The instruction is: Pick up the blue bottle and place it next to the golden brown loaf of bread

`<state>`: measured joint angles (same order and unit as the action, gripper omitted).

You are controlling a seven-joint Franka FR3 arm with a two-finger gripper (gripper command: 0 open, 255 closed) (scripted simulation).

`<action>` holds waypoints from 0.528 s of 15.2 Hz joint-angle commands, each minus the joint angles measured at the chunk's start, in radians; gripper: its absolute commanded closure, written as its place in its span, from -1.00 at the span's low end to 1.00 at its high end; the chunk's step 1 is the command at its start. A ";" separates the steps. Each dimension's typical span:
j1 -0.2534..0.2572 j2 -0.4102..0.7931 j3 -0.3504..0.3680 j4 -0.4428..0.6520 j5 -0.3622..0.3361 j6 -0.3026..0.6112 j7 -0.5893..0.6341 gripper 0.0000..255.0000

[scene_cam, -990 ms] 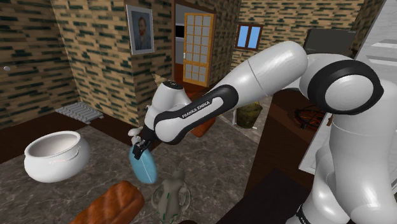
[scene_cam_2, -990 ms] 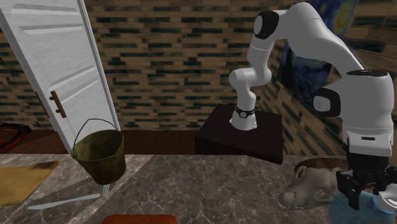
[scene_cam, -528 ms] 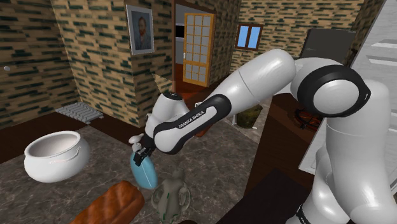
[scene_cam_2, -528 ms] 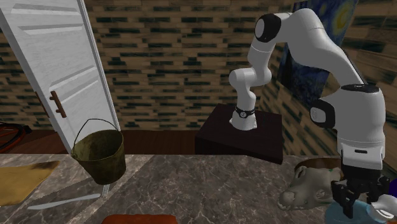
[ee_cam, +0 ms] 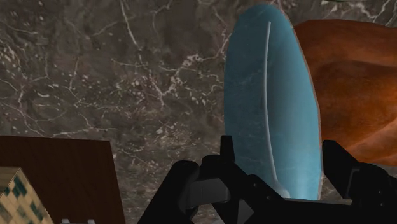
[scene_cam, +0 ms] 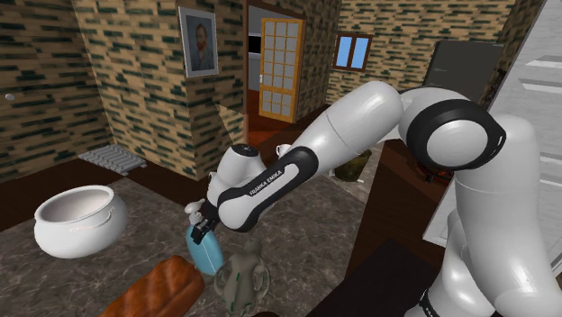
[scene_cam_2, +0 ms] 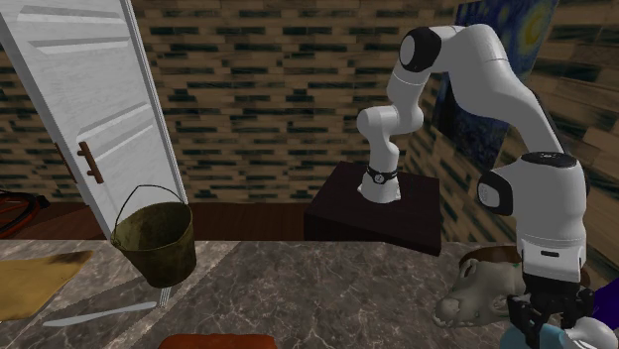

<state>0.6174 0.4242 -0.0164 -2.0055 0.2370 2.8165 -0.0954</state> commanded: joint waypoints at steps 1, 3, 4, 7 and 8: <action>0.000 0.004 0.001 0.002 0.001 0.004 -0.001 1.00; 0.000 0.004 0.001 0.002 0.001 0.004 -0.001 1.00; 0.000 0.004 0.001 0.002 0.001 0.004 -0.001 1.00; 0.000 0.004 0.001 0.002 0.001 0.004 -0.001 -1.00; 0.000 0.004 0.001 0.001 0.001 0.004 -0.001 -1.00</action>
<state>0.6171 0.4282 -0.0154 -2.0043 0.2380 2.8206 -0.0962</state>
